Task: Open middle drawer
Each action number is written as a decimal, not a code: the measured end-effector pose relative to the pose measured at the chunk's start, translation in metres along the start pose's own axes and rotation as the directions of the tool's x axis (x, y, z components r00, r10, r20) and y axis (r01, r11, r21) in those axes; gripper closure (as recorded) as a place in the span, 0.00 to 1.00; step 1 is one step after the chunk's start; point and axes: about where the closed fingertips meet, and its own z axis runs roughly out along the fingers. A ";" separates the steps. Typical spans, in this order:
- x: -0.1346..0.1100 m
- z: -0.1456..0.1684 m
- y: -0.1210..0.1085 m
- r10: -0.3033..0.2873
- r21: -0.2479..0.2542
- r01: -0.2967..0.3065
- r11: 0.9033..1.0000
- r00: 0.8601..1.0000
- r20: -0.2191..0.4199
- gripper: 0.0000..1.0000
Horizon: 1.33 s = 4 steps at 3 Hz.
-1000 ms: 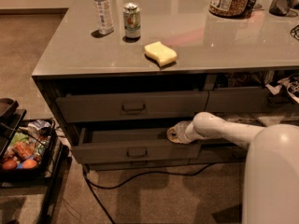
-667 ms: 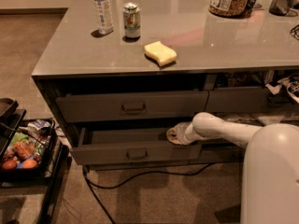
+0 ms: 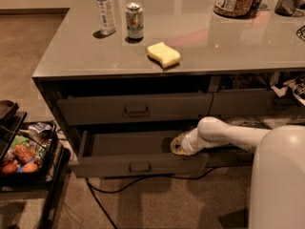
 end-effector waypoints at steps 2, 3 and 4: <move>-0.049 -0.021 0.070 0.177 -0.173 -0.164 0.971 0.982 0.061 1.00; -0.071 -0.020 0.101 0.277 -0.251 -0.247 0.936 0.957 0.090 1.00; -0.097 -0.024 0.128 0.369 -0.300 -0.327 0.896 0.924 0.096 1.00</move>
Offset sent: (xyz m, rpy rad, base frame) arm -0.1388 0.0239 0.0083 0.0704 0.3824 -0.0896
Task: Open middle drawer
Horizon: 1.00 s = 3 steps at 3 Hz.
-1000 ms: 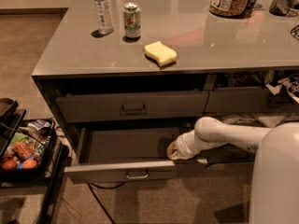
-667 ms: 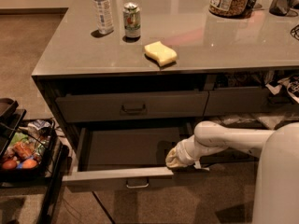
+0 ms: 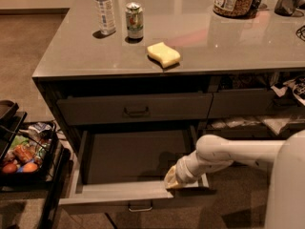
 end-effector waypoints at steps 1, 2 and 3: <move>-0.019 0.004 0.032 0.059 -0.024 -0.060 0.998 0.998 -0.005 1.00; -0.036 0.003 0.059 0.111 -0.045 -0.111 0.993 0.994 -0.008 1.00; -0.046 0.008 0.082 0.151 -0.045 -0.151 0.988 0.989 -0.005 1.00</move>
Offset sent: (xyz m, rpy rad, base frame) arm -0.0950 0.0393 0.0314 -0.0215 0.1519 -0.1062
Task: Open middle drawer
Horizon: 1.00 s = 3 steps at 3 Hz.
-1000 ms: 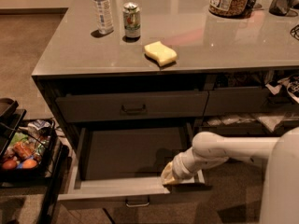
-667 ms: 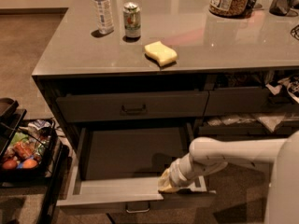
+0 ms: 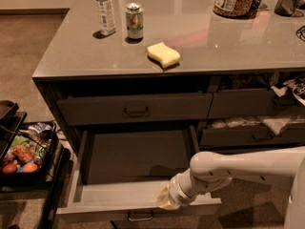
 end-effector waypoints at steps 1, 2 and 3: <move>0.000 -0.006 -0.006 -0.038 0.034 0.039 0.999 0.999 -0.021 1.00; 0.000 -0.006 -0.006 -0.038 0.034 0.039 0.999 0.999 -0.021 1.00; 0.001 -0.009 -0.018 -0.038 0.019 0.038 0.999 0.999 0.006 1.00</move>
Offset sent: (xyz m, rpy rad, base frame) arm 0.0054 -0.0034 0.0036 -0.0178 -0.0445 0.0131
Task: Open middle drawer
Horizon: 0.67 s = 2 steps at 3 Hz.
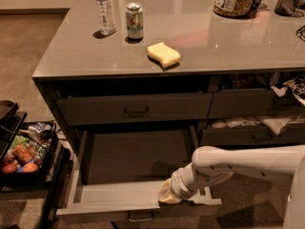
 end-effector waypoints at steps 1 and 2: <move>-0.004 -0.033 -0.030 -0.051 0.082 0.053 0.995 0.998 -0.028 1.00; -0.029 -0.102 -0.061 -0.138 0.254 0.153 0.955 0.988 -0.076 1.00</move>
Offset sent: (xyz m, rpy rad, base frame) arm 0.1206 -0.0645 0.2116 -0.1090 -0.6020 -0.0642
